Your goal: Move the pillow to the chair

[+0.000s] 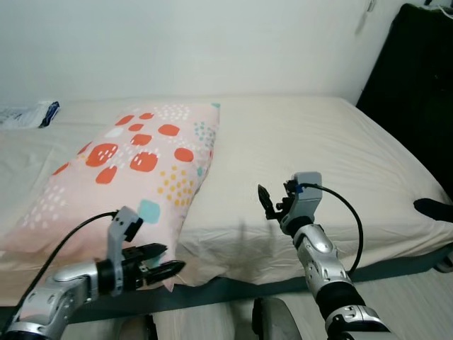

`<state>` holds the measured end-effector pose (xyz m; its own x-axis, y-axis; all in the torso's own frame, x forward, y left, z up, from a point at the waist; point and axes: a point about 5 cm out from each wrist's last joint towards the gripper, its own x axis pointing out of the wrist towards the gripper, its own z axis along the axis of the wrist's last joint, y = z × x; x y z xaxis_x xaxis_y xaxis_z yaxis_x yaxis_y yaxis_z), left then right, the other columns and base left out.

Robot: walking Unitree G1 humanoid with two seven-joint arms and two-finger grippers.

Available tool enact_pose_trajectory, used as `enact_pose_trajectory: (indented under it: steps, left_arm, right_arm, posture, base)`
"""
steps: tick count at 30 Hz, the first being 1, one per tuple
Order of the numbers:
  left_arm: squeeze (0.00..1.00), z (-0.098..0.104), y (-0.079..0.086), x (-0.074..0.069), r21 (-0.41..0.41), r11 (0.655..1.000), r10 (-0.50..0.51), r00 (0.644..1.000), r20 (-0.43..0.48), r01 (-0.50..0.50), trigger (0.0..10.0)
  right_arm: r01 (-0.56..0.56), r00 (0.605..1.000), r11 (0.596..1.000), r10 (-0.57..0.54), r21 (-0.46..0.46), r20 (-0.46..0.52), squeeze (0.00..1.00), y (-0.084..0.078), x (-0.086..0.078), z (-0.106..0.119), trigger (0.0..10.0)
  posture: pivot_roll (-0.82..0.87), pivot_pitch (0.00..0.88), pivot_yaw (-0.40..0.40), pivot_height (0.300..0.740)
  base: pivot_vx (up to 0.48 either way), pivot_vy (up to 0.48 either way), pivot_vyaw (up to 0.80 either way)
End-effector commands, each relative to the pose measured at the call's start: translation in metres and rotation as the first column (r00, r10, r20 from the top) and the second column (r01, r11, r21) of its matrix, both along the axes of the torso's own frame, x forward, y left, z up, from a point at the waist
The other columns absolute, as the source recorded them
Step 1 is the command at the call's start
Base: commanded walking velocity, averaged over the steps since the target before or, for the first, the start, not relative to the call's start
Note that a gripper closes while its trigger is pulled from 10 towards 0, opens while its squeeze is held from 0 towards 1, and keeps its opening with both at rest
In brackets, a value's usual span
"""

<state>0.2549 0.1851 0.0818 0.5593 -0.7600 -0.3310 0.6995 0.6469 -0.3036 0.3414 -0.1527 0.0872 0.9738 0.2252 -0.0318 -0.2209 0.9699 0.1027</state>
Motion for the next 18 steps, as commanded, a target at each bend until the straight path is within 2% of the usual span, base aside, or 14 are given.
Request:
enact_pose_trajectory:
  steps: [1, 2, 3, 5, 6, 7, 9, 11, 12, 13, 14, 15, 16, 18]
  left_arm:
    - [1.00, -0.012, 0.000, 0.007, 0.140, 0.987, 0.082, 0.996, 0.021, -0.084, 10.0]
    - [1.00, -0.012, 0.000, 0.007, 0.140, 0.987, 0.082, 0.996, 0.021, -0.084, 10.0]
    - [1.00, -0.016, 0.000, 0.011, 0.172, 0.977, 0.124, 0.992, 0.032, -0.128, 10.0]
    - [1.00, -0.016, 0.000, 0.011, 0.172, 0.977, 0.124, 0.992, 0.032, -0.128, 10.0]
    - [1.00, -0.018, -0.002, 0.015, 0.150, 0.974, 0.168, 0.985, 0.038, -0.171, 10.0]
    - [1.00, -0.020, -0.003, 0.016, 0.084, 0.972, 0.218, 0.976, 0.009, -0.218, 10.0]
    - [1.00, -0.020, -0.003, 0.016, 0.084, 0.972, 0.218, 0.976, 0.009, -0.218, 10.0]
    - [1.00, -0.023, 0.000, 0.005, -0.090, 0.958, 0.261, 0.959, -0.113, -0.272, 10.0]
    - [1.00, -0.023, 0.000, 0.005, -0.090, 0.958, 0.261, 0.959, -0.113, -0.272, 10.0]
    - [1.00, -0.024, 0.007, -0.001, -0.144, 0.942, 0.280, 0.946, -0.160, -0.303, 10.0]
    - [1.00, -0.024, 0.007, -0.001, -0.144, 0.942, 0.280, 0.946, -0.160, -0.303, 10.0]
    - [1.00, -0.029, 0.032, -0.010, -0.138, 0.912, 0.351, 0.909, -0.227, -0.386, 10.0]
    - [1.00, -0.029, 0.032, -0.010, -0.138, 0.912, 0.351, 0.909, -0.227, -0.386, 10.0]
    - [1.00, -0.033, 0.052, -0.018, -0.088, 0.890, 0.413, 0.872, -0.263, -0.448, 10.0]
  right_arm:
    - [0.002, 1.000, 1.000, -0.002, 0.011, -0.004, 0.00, 0.001, 0.001, 0.000, 10.0]
    - [0.002, 1.000, 1.000, -0.002, 0.011, -0.004, 0.00, 0.001, 0.001, 0.000, 10.0]
    - [0.001, 1.000, 1.000, -0.001, 0.011, -0.003, 0.00, 0.001, 0.001, 0.000, 10.0]
    - [0.001, 1.000, 1.000, -0.001, 0.011, -0.003, 0.00, 0.001, 0.001, 0.000, 10.0]
    - [0.001, 1.000, 1.000, -0.001, 0.011, -0.002, 0.00, 0.001, 0.001, 0.000, 10.0]
    - [0.002, 1.000, 1.000, -0.002, 0.011, 0.000, 0.00, 0.000, 0.001, 0.001, 10.0]
    - [0.002, 1.000, 1.000, -0.002, 0.011, 0.000, 0.00, 0.000, 0.001, 0.001, 10.0]
    - [0.012, 1.000, 1.000, -0.012, 0.009, 0.003, 0.00, -0.004, -0.001, 0.000, 10.0]
    - [0.012, 1.000, 1.000, -0.012, 0.009, 0.003, 0.00, -0.004, -0.001, 0.000, 10.0]
    - [0.015, 1.000, 1.000, -0.015, 0.008, 0.003, 0.00, -0.006, -0.001, 0.000, 10.0]
    - [0.015, 1.000, 1.000, -0.015, 0.008, 0.003, 0.00, -0.006, -0.001, 0.000, 10.0]
    - [0.018, 1.000, 1.000, -0.018, 0.006, 0.001, 0.00, -0.008, -0.002, -0.001, 10.0]
    - [0.018, 1.000, 1.000, -0.018, 0.006, 0.001, 0.00, -0.008, -0.002, -0.001, 10.0]
    - [0.019, 1.000, 1.000, -0.019, 0.006, 0.000, 0.00, -0.007, -0.001, -0.001, 10.0]
  posture:
    - [0.00, 0.011, -0.098, 0.563]
    - [0.00, 0.011, -0.098, 0.563]
    - [0.00, 0.013, -0.094, 0.563]
    - [0.00, 0.013, -0.094, 0.563]
    - [-0.01, 0.014, -0.091, 0.563]
    - [-0.01, 0.015, -0.087, 0.563]
    - [-0.01, 0.015, -0.087, 0.563]
    - [-0.01, 0.017, -0.084, 0.563]
    - [-0.01, 0.017, -0.084, 0.563]
    - [-0.02, 0.017, -0.083, 0.563]
    - [-0.02, 0.017, -0.083, 0.563]
    - [-0.01, 0.017, -0.083, 0.563]
    - [-0.01, 0.017, -0.083, 0.563]
    - [-0.01, 0.017, -0.086, 0.563]
  base:
    - [0.000, 0.000, 0.00]
    - [0.000, 0.000, 0.00]
    - [0.000, 0.000, 0.00]
    - [0.000, 0.000, 0.00]
    - [0.000, 0.000, 0.00]
    - [0.000, 0.000, 0.00]
    - [0.000, 0.000, 0.00]
    - [0.000, 0.000, 0.00]
    - [0.000, 0.000, 0.00]
    - [0.000, 0.000, 0.00]
    - [0.000, 0.000, 0.00]
    - [0.000, 0.000, 0.00]
    - [0.000, 0.000, 0.00]
    - [0.000, 0.000, 0.00]
